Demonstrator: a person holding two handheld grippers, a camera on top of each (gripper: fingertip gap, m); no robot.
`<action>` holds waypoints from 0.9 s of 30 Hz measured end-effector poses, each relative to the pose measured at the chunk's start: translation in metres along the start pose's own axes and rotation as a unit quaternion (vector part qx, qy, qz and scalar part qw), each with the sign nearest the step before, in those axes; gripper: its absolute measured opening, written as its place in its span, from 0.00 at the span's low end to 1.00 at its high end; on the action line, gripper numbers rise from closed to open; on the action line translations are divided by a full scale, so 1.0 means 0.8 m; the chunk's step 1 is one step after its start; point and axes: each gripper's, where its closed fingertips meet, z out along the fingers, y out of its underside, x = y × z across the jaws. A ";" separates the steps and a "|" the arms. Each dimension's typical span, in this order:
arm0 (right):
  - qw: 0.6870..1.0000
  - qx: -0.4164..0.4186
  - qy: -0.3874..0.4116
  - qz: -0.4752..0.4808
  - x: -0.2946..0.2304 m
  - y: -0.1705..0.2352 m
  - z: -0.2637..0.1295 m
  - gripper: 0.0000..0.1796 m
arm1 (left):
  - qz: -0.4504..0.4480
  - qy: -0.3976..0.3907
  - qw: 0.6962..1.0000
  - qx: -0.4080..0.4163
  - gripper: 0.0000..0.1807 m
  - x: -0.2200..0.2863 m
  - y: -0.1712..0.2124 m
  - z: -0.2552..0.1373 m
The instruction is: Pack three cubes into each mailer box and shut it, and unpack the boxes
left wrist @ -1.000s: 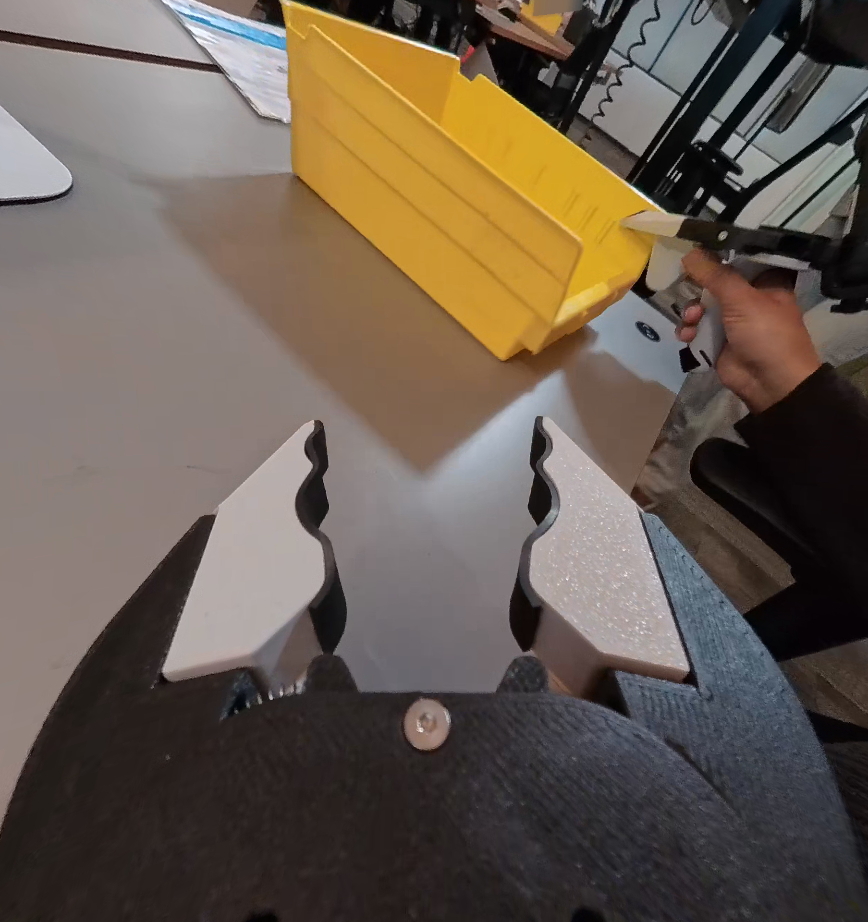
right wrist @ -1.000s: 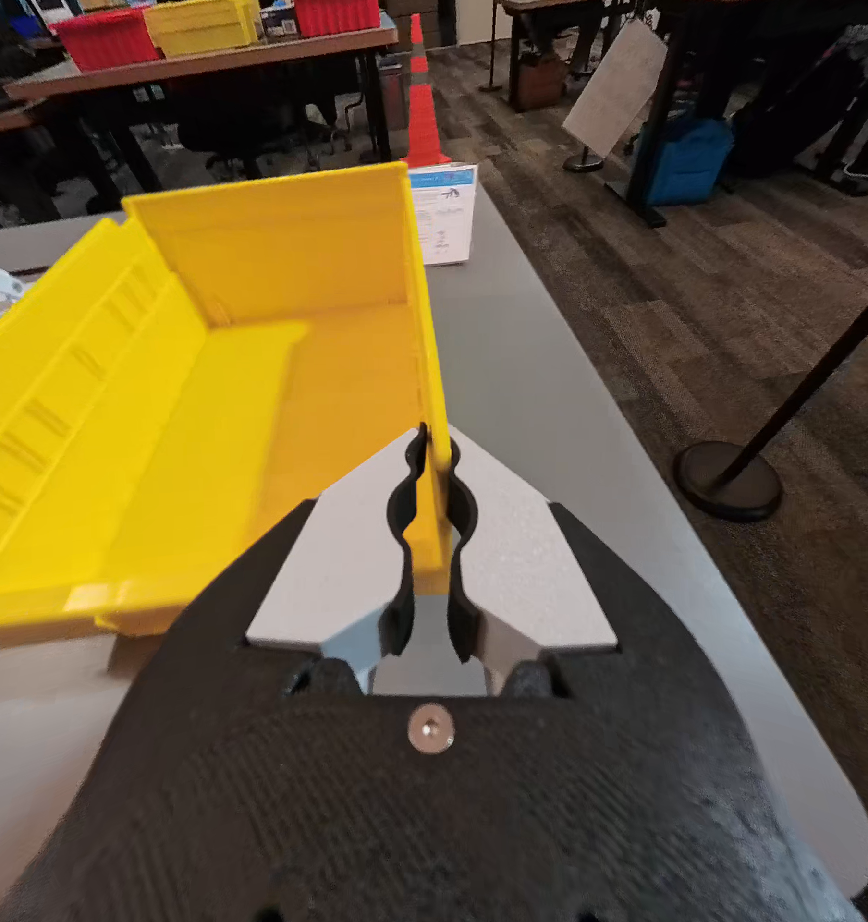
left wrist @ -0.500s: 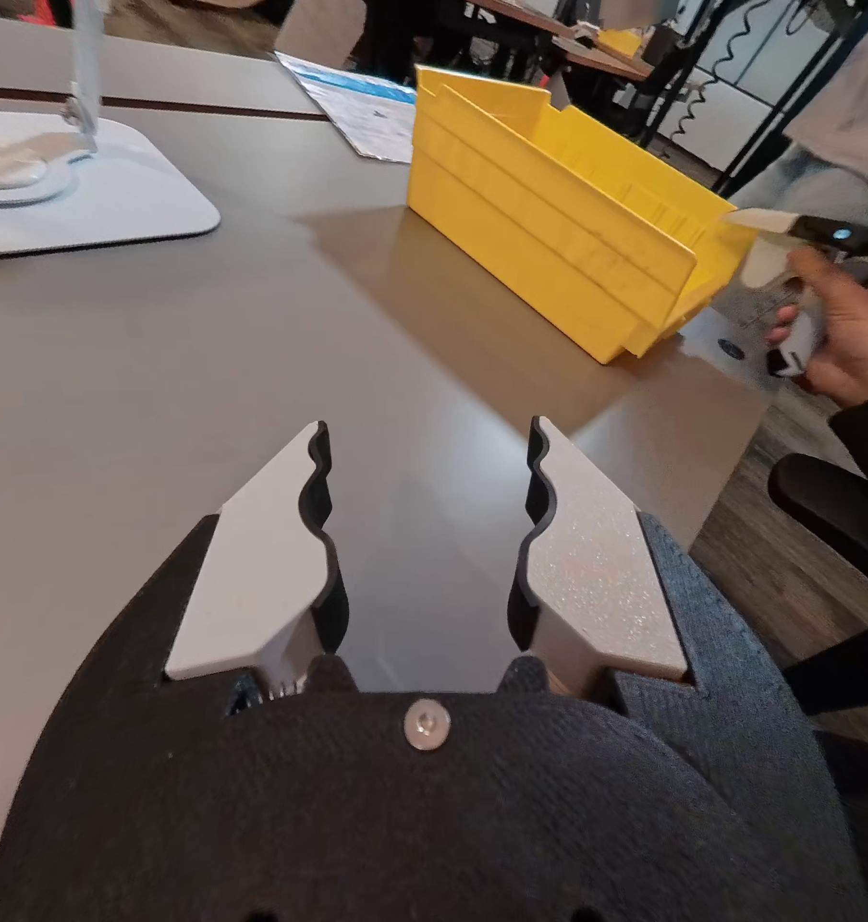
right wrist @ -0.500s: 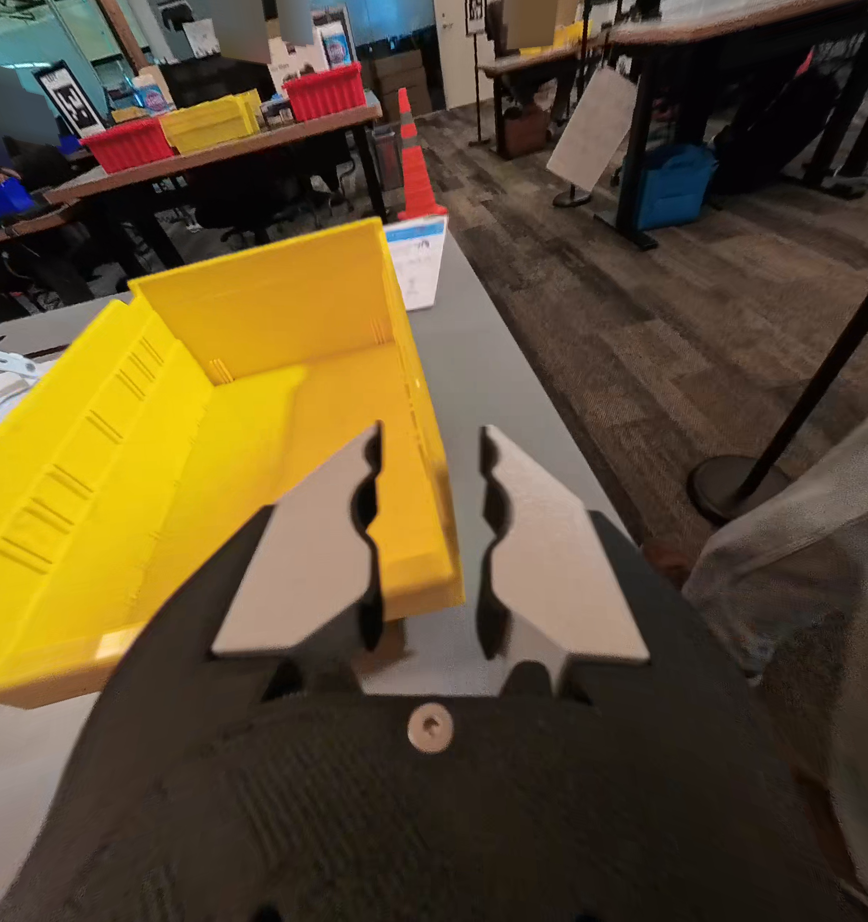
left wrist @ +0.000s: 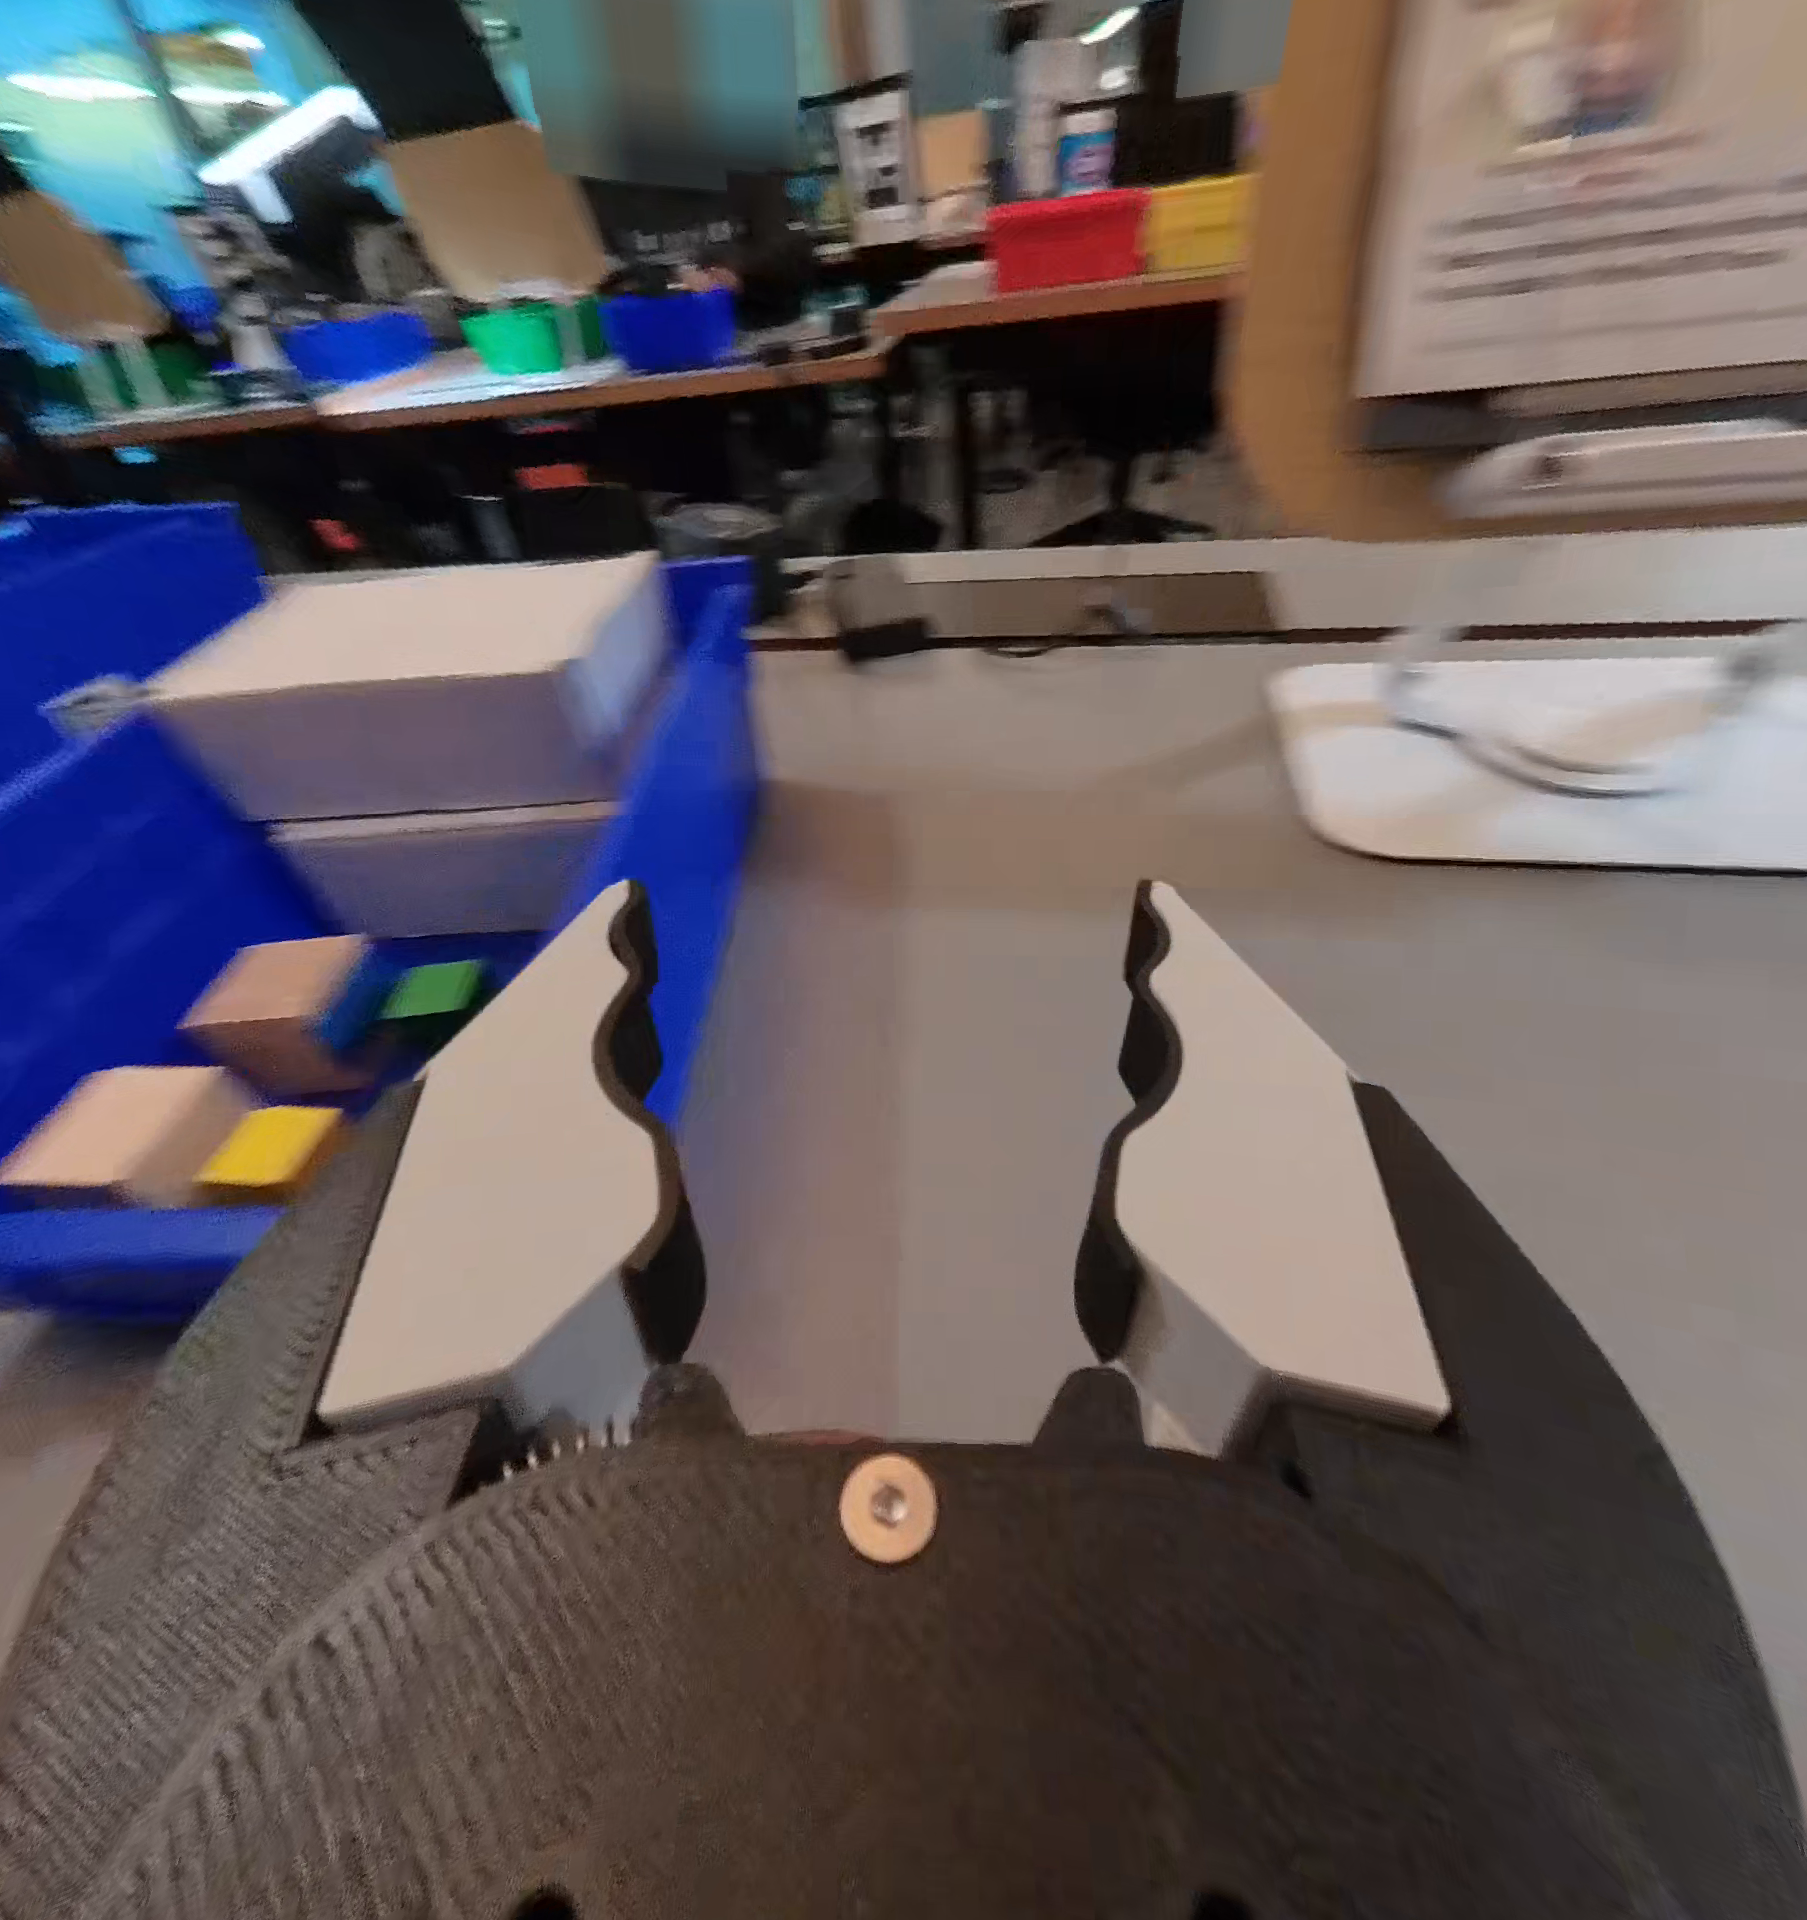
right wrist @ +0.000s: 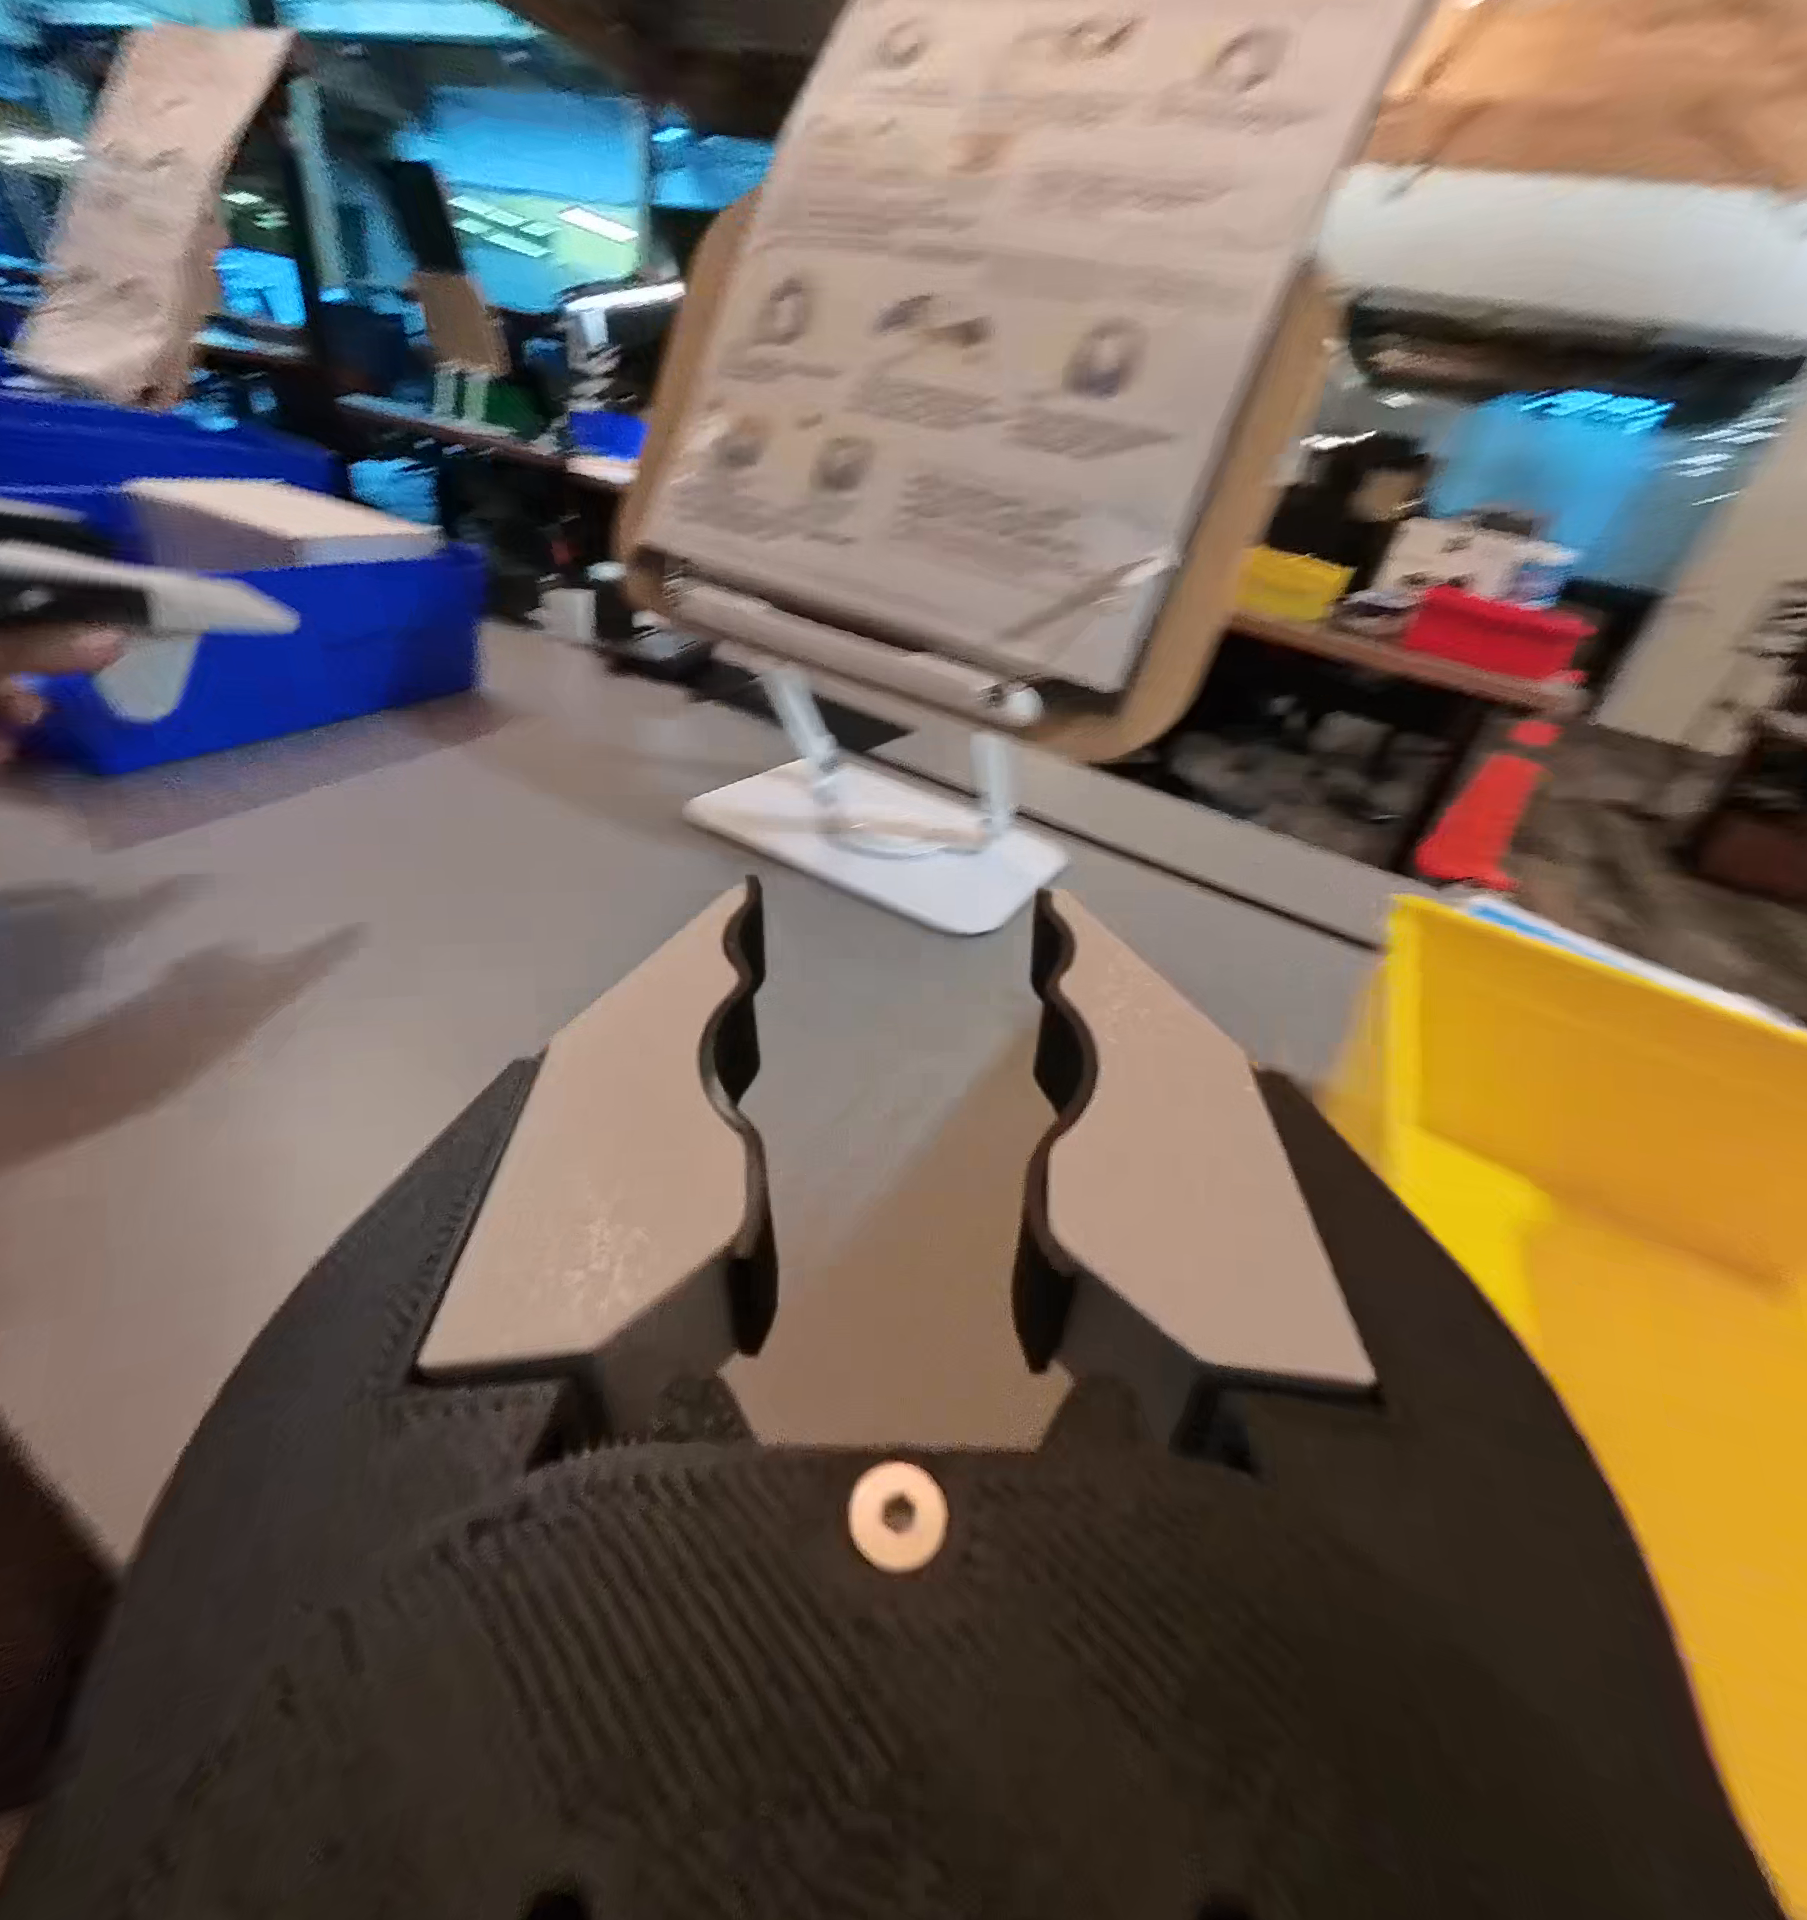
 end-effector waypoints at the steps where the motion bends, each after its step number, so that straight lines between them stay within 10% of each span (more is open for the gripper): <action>1: 1.000 -0.009 -0.028 0.005 -0.021 0.008 0.007 0.27 | 0.001 -0.025 1.000 -0.007 0.48 -0.029 0.005 0.004; 6: 0.992 -0.038 -0.110 0.042 -0.064 0.031 0.018 0.24 | 0.001 -0.048 0.996 -0.080 0.42 -0.099 0.051 0.021; 13: 0.979 -0.045 -0.117 0.158 -0.036 0.042 0.020 0.22 | 0.108 -0.019 0.989 -0.098 0.04 -0.091 0.073 0.036; 27: 0.972 -0.066 -0.158 0.161 -0.058 0.048 0.025 0.18 | 0.035 0.001 0.993 -0.112 0.01 -0.111 0.077 0.020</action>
